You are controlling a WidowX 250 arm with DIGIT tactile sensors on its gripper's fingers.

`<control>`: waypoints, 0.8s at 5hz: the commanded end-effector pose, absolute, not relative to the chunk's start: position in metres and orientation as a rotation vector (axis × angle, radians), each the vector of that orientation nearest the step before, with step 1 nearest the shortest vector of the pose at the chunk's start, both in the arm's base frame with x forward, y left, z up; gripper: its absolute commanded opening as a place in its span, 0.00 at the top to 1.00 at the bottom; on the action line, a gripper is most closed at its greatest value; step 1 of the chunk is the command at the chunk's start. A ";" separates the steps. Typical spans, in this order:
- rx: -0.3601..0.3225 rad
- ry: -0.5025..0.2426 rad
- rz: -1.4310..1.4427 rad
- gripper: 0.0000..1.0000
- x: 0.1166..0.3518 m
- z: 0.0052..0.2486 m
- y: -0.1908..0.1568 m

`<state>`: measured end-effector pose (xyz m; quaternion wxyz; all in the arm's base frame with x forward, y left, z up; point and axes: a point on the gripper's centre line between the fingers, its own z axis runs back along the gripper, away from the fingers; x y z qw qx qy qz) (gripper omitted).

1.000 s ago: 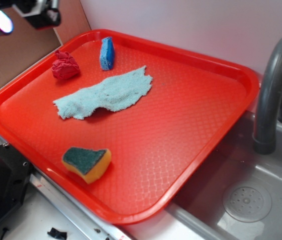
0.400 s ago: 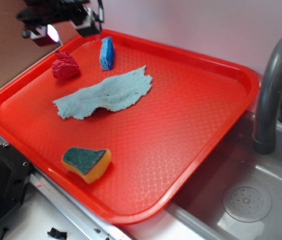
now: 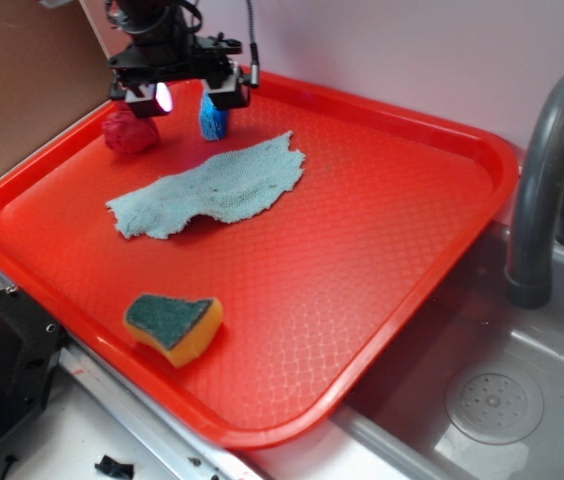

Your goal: Grab the blue sponge.

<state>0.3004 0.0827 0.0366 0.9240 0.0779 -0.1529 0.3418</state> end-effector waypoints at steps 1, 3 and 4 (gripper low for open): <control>0.119 -0.327 0.683 0.11 0.317 0.031 0.089; 0.141 -0.318 0.723 1.00 0.306 0.043 0.085; 0.181 -0.239 0.700 1.00 0.296 0.076 0.073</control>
